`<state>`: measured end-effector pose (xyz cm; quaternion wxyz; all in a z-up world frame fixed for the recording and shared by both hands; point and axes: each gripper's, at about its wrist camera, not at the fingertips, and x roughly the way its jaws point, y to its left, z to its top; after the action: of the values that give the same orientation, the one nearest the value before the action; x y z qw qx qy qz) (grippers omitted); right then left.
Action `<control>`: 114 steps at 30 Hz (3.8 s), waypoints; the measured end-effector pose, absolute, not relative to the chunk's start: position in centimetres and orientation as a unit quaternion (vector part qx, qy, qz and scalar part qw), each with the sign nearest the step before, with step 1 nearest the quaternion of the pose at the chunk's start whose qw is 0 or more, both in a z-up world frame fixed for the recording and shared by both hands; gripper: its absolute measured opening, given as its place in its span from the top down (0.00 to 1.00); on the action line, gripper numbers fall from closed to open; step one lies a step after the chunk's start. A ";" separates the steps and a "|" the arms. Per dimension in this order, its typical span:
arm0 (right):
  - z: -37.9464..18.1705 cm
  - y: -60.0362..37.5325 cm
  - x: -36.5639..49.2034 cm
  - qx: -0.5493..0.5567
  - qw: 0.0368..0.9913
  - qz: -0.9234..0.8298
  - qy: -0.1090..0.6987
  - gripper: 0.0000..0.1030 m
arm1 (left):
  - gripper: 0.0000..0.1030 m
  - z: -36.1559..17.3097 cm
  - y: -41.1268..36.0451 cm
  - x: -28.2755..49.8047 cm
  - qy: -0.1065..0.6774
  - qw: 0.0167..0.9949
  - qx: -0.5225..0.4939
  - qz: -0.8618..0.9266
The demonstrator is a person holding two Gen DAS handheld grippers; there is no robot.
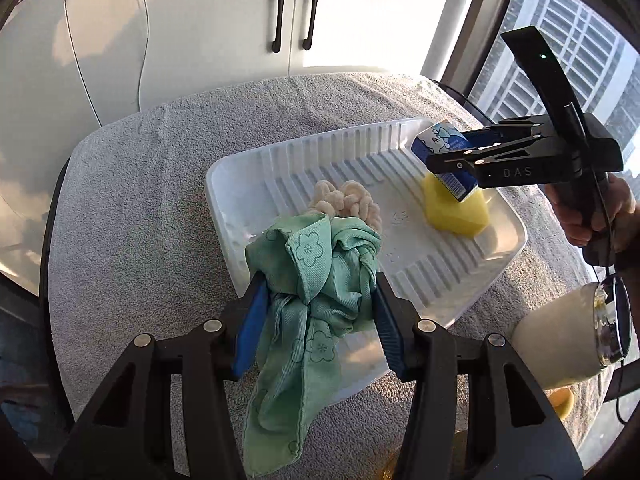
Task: Organize soft objects
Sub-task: 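Open the left gripper over the tray while the right gripper releases the tissue pack, then move both grippers back toward the remaining items beside the tumbler, then grasp a blue Vinda tissue pack with the left gripper while the right gripper grasps a yellow egg sponge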
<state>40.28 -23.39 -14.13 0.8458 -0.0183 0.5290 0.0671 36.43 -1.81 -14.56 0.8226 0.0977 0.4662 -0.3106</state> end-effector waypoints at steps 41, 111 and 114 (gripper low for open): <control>-11.6 -29.7 35.5 0.042 0.869 0.045 0.490 0.30 | 0.38 -11.4 1.9 36.6 0.407 0.883 0.012 -0.232; -16.0 -20.9 1.0 0.102 0.864 0.124 0.476 0.30 | 0.38 -15.3 2.0 3.1 0.455 0.855 -0.019 -0.248; -15.7 -20.4 2.4 0.105 0.868 0.125 0.469 0.30 | 0.38 -15.7 1.2 4.0 0.472 0.852 -0.023 -0.224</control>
<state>2.36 -20.42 -15.74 0.8679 0.1053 0.4692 0.1247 3.99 1.21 -15.75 0.8524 -0.0231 0.4722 -0.2236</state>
